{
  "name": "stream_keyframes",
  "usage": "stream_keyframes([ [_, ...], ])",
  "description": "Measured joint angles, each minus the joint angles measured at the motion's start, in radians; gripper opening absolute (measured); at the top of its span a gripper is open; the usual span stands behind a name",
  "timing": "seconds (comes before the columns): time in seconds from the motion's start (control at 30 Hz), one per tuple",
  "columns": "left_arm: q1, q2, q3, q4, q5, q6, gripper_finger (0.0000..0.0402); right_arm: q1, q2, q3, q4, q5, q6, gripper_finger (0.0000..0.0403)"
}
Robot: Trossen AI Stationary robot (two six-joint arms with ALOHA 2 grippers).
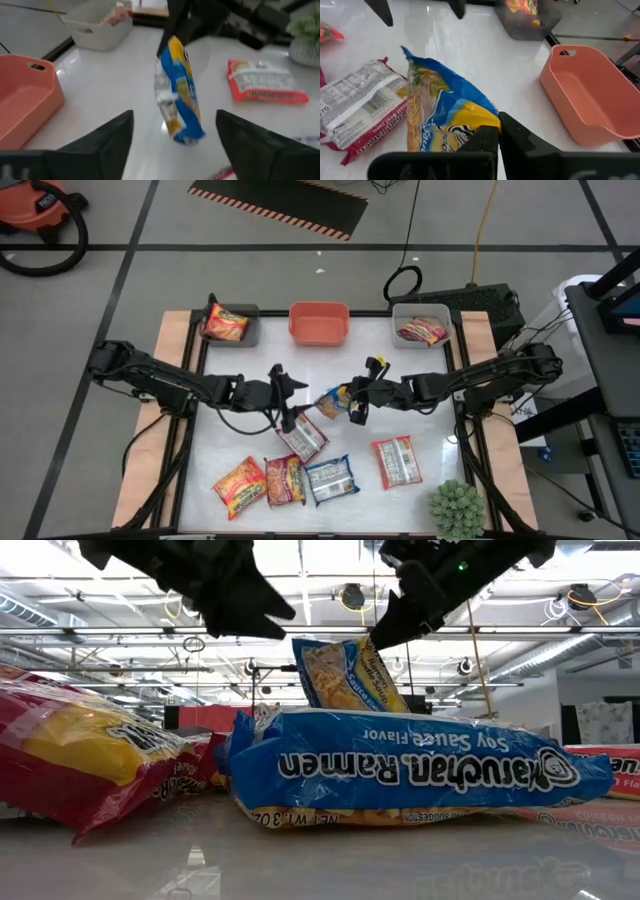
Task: Sort Maruchan noodles
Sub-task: Put the top blue noodle pack into the orange bin
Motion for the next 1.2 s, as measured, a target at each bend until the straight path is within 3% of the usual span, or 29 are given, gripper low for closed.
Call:
stream_keyframes([
  [0.2,-0.009,0.059,0.000,0.124,-0.057,-0.015,0.0344,0.000,0.000,0.000,0.088,0.001,0.001,0.0000],
  [0.63,0.018,0.216,0.002,0.268,-0.085,0.006,0.0344,0.000,0.000,0.000,0.132,0.002,0.019,0.0000],
  [0.8,0.028,0.225,0.002,0.271,-0.080,0.011,0.0300,0.000,0.000,0.000,0.120,0.004,0.019,0.0000],
  [1.2,0.030,0.225,0.002,0.282,0.019,0.043,0.0139,0.000,0.000,0.000,0.104,0.002,0.019,0.0000],
])
